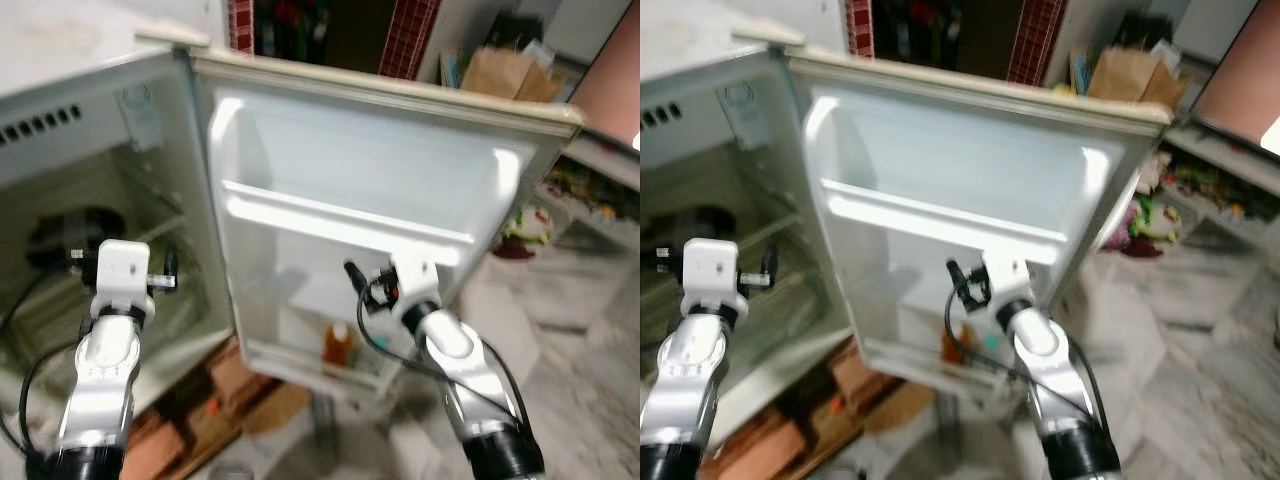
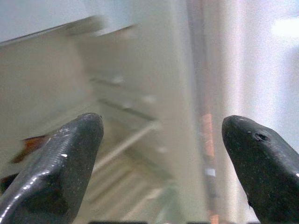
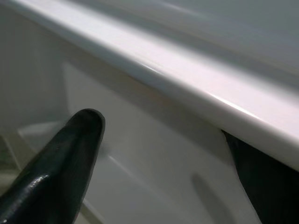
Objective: Restocking fridge
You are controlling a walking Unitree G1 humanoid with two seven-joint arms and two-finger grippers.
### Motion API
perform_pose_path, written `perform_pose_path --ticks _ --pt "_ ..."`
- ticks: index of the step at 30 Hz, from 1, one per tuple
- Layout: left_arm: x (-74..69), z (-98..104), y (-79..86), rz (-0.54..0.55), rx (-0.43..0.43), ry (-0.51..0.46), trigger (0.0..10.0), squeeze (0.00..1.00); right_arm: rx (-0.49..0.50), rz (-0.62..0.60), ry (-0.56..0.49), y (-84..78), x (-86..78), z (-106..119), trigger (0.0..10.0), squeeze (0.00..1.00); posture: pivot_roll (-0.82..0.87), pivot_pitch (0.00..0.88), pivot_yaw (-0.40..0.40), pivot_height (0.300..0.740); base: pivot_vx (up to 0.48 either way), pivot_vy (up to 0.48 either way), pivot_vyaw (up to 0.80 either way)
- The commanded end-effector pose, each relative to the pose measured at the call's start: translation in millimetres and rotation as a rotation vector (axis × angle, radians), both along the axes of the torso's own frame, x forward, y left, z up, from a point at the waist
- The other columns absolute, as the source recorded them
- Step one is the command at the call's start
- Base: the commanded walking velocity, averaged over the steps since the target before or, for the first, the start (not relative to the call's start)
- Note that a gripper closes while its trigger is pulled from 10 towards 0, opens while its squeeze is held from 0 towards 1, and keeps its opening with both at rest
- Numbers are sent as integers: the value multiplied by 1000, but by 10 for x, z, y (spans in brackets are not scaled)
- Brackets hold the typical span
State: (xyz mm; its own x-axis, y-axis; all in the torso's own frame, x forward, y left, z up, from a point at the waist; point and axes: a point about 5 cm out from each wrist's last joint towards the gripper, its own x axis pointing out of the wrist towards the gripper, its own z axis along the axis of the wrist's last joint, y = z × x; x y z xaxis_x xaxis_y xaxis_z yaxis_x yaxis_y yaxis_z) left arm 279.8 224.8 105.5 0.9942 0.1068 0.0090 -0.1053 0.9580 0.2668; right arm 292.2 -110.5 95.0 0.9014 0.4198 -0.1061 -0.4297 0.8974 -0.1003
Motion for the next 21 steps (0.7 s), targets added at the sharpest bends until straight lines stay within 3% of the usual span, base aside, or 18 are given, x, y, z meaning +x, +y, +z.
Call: perform_pose_path --ticks 1,3,4,6,7,9,14,16,18,21 --pt "11 -17 -87 -32 2 6 10000 0 17 39 48 -95 -38 -33 10000 0 74 0 -61 740 0 -356 0" --pt "14 -16 -86 -32 2 6 10000 0 22 77 61 -70 -57 -42 10000 0 74 0 -61 740 0 -356 0" --pt "18 -13 -81 -32 4 5 10000 0 43 199 110 6 -137 -66 10000 0 74 0 -61 740 0 -341 0" --pt "19 -11 -79 -32 4 4 10000 0 51 245 126 30 -169 -73 10000 0 74 0 -60 740 0 -334 0" --pt "20 -8 -78 -31 5 2 10000 0 73 360 166 64 -260 -82 10000 0 75 0 -60 740 0 0 0" --pt "22 -4 -78 -31 0 -1 10000 0 59 469 198 65 -350 -96 10000 0 76 0 -61 740 0 0 0" --pt "25 3 -75 -29 0 -4 10000 0 38 640 295 -77 -479 -122 10000 0 79 0 -59 740 0 0 0" --pt "25 3 -75 -29 0 -4 10000 0 38 640 295 -77 -479 -122 10000 0 79 0 -59 740 0 0 0" --pt "19 3 -65 -26 5 -1 10000 0 -40 700 380 -241 -542 -191 10000 0 79 0 -57 740 0 0 0" --pt "13 -1 -61 -27 9 2 10000 0 -86 713 407 -323 -561 -216 10000 0 79 0 -56 740 0 0 0"
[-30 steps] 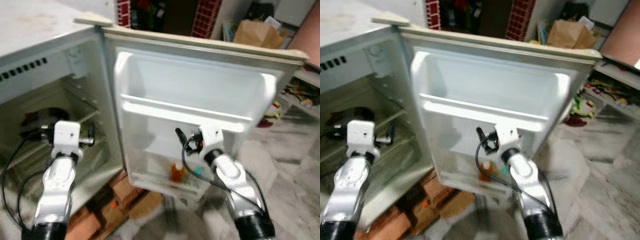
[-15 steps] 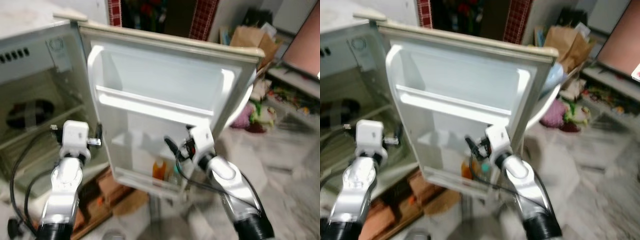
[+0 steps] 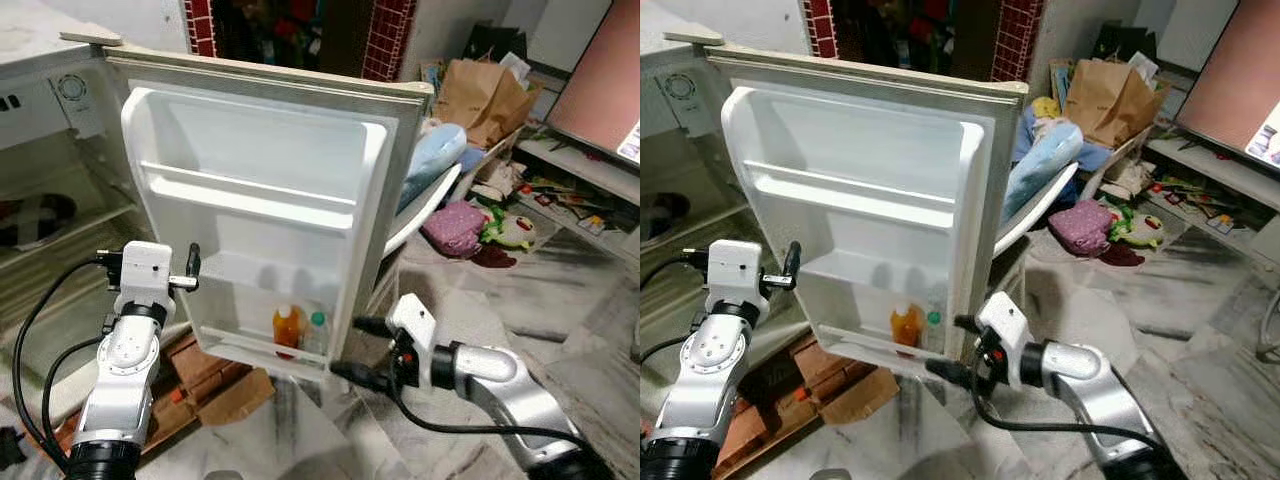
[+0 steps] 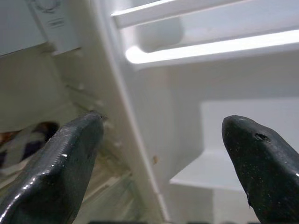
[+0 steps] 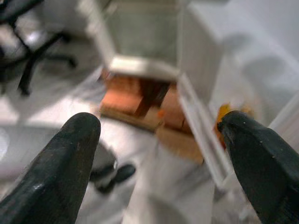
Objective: Restocking fridge
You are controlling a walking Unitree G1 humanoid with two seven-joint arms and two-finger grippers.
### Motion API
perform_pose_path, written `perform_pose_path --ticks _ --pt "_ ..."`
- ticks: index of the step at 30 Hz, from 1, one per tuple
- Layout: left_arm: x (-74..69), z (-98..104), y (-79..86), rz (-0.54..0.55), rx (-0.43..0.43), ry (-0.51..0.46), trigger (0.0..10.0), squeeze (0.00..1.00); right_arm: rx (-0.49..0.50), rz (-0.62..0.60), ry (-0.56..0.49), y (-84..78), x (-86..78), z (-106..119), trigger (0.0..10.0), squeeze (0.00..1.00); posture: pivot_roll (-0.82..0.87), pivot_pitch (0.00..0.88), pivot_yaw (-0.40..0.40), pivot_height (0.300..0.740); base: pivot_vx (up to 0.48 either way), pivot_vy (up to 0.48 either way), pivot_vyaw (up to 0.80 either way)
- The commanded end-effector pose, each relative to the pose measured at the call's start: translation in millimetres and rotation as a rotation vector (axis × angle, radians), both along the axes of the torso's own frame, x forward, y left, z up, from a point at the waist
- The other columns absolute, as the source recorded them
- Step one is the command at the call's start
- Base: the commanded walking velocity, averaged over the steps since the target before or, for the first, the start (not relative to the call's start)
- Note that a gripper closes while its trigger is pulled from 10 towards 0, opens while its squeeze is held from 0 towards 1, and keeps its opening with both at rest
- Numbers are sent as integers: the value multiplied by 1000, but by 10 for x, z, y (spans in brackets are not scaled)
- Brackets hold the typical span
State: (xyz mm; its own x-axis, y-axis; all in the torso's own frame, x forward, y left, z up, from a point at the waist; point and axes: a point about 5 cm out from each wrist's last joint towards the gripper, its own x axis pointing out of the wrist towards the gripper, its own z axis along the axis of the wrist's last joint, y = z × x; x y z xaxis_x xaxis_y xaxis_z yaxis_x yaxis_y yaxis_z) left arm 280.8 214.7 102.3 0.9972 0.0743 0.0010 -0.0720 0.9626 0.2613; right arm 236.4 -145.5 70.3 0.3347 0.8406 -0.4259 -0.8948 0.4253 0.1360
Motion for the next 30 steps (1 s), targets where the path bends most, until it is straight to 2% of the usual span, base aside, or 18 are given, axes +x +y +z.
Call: perform_pose_path --ticks 1,5,7,8,10,15,22,30 --pt "1 30 41 5 16 -5 10000 0 -18 39 -1 -6 -4 19 10000 0 79 0 -55 740 0 0 0" --pt "-26 13 59 7 24 11 10000 0 -168 -16 -46 -243 102 -51 10000 0 77 0 -51 740 0 0 0" --pt "-96 -44 85 20 37 42 10000 0 -173 -86 -86 -338 220 4 10000 0 79 0 -47 740 0 0 0" --pt "-96 -44 85 20 37 42 10000 0 -173 -86 -86 -338 220 4 10000 0 79 0 -47 740 0 0 0" --pt "-225 -145 98 29 33 85 10000 0 -176 -168 -133 -394 345 71 10000 0 80 0 -48 740 0 0 0" --pt "-354 -210 102 70 7 105 10000 0 -151 -234 -122 -384 408 65 10000 0 92 0 -55 740 0 -61 0" --pt "-335 -155 113 68 22 95 10000 0 -118 -179 -126 -234 374 20 10000 0 101 0 -56 740 0 -333 0" --pt "-300 -103 123 69 22 77 10000 0 -163 -263 -150 -308 416 -42 10000 0 96 0 -50 740 0 -332 0"
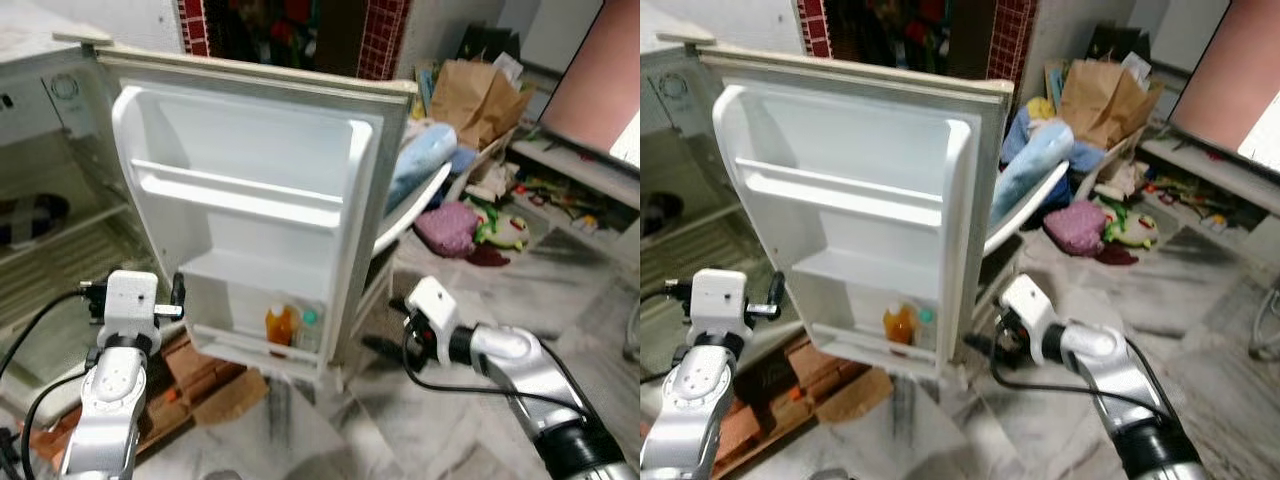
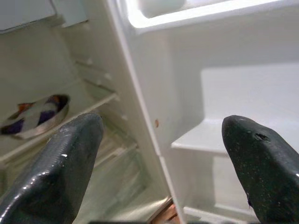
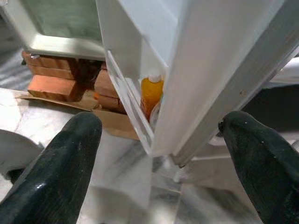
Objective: Restocking fridge
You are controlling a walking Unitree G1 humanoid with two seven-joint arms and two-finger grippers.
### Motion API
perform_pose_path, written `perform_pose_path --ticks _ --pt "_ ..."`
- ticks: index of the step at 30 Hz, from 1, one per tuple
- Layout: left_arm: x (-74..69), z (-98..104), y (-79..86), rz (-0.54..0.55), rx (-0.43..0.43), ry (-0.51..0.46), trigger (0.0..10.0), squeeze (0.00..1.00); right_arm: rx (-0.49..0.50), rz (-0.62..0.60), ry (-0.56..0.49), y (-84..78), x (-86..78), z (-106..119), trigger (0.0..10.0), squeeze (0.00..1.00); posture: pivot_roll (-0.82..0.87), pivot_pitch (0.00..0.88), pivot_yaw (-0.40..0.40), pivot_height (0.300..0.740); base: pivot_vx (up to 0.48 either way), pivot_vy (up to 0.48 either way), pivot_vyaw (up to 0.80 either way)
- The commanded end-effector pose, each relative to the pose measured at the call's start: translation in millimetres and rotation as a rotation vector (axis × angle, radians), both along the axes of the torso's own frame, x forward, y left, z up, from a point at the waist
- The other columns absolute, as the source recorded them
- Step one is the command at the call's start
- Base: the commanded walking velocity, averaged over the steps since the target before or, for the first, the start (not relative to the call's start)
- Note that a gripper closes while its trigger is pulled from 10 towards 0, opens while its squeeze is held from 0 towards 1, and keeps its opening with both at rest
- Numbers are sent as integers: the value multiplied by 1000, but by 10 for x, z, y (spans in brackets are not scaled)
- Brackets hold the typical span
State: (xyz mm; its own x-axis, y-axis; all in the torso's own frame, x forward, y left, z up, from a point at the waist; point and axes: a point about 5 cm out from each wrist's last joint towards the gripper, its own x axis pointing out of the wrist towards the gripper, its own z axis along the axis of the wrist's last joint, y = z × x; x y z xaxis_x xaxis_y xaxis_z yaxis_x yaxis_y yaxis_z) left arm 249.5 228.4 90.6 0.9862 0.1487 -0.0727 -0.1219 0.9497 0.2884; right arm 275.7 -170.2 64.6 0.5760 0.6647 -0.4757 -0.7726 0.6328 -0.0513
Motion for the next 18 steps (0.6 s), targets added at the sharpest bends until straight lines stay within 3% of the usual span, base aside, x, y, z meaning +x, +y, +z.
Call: perform_pose_path --ticks 1,12,15,18 --pt "18 11 -19 -7 1 2 10000 0 -29 -72 -33 -97 65 9 10000 0 94 0 -49 740 0 -334 0" --pt "55 23 -34 -18 10 -2 10000 0 83 -225 -133 -26 241 118 10000 0 103 0 -51 740 0 -316 0" --pt "56 23 -23 -17 10 0 10000 0 66 -306 -205 -49 340 164 10000 0 108 0 -53 740 0 0 0" --pt "51 15 -19 -12 5 7 10000 0 83 -368 -253 -57 425 238 10000 0 111 0 -55 740 0 0 792"
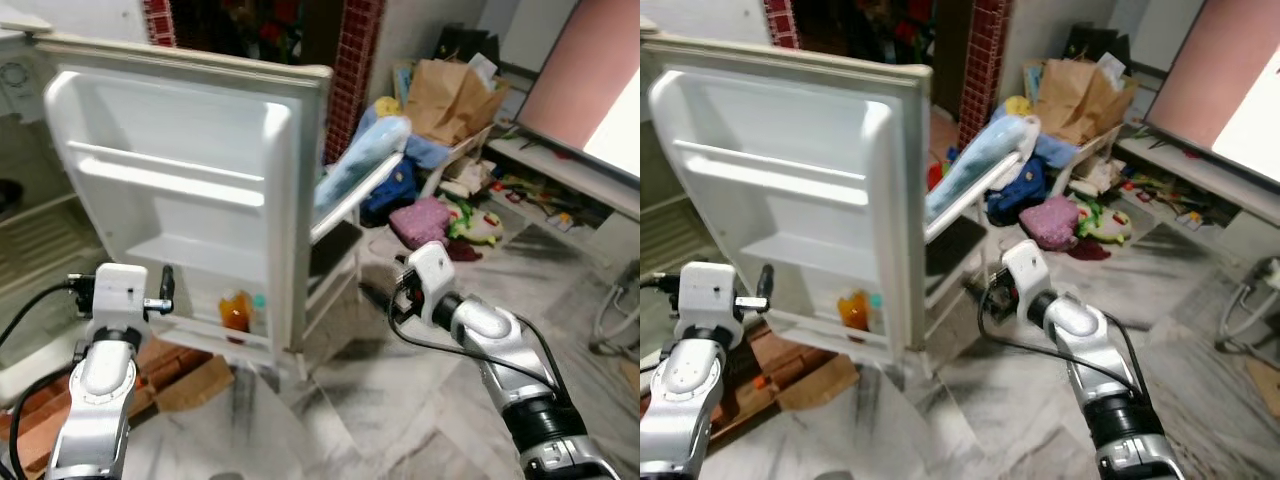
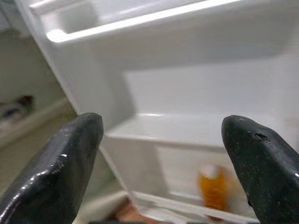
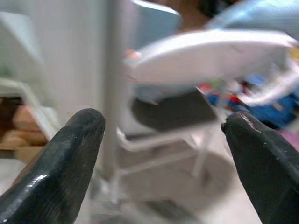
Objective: Restocking fridge
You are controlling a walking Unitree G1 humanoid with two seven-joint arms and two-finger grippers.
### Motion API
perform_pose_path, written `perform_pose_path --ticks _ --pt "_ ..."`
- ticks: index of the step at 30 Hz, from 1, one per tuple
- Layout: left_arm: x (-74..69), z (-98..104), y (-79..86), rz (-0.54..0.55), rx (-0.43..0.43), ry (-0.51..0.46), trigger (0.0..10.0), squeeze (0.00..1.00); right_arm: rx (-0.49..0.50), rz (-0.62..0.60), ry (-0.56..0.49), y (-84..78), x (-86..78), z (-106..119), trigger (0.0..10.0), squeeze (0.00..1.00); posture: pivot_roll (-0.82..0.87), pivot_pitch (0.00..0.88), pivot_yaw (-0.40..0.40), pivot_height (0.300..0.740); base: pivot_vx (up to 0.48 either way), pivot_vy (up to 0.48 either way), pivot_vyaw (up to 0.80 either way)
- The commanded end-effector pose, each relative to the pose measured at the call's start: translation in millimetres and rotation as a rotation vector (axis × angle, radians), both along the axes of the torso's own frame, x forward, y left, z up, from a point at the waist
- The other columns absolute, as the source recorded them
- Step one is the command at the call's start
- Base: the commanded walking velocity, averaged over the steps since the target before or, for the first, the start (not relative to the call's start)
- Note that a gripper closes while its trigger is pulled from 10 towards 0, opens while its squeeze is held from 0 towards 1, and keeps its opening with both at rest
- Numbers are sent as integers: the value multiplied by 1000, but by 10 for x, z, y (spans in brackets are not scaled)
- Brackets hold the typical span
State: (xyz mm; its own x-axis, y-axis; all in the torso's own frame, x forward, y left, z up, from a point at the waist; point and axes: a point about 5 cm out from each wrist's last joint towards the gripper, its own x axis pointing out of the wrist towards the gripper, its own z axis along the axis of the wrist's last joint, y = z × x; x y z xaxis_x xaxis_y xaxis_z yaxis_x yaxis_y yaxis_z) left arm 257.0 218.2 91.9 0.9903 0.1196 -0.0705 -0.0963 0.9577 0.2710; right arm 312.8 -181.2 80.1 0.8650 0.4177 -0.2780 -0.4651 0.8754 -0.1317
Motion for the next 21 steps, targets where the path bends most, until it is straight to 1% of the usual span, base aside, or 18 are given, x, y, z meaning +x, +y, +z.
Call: perform_pose_path --ticks 1,2,3,4,5,7,8,9,17,19,21 --pt "-30 0 71 17 19 12 10000 0 24 -55 -92 48 115 162 10000 0 113 0 -55 740 0 0 769" --pt "-34 -2 64 17 17 11 10000 0 30 -82 -115 45 138 194 10000 0 113 0 -56 740 0 0 769" --pt "-35 7 37 10 10 0 10000 0 55 -155 -162 31 185 263 10000 0 115 0 -59 740 0 0 750" --pt "-33 18 24 6 0 -8 10000 0 101 -199 -170 32 205 289 10000 0 115 0 -59 740 0 0 750" --pt "-32 20 25 8 -1 -7 10000 0 123 -210 -175 44 206 302 10000 0 115 0 -59 740 0 0 744" --pt "-29 22 30 10 0 -7 10000 0 132 -217 -188 60 204 314 10000 0 115 0 -59 740 0 0 744" --pt "-19 29 38 15 -1 -9 10000 0 151 -243 -214 100 195 327 10000 0 116 0 -59 740 0 0 744" --pt "-15 32 39 15 -1 -10 10000 0 165 -256 -218 115 188 327 10000 0 116 0 -59 740 0 0 700" --pt "4 41 23 13 -2 -12 10000 0 178 -303 -236 173 162 294 10000 0 110 0 -54 740 0 0 687" --pt "15 40 17 12 -2 -12 10000 0 217 -293 -222 199 163 296 10000 0 107 0 -55 740 0 0 581" --pt "15 38 16 12 -4 -11 10000 0 220 -282 -247 220 157 335 10000 0 107 0 -56 740 0 0 566"
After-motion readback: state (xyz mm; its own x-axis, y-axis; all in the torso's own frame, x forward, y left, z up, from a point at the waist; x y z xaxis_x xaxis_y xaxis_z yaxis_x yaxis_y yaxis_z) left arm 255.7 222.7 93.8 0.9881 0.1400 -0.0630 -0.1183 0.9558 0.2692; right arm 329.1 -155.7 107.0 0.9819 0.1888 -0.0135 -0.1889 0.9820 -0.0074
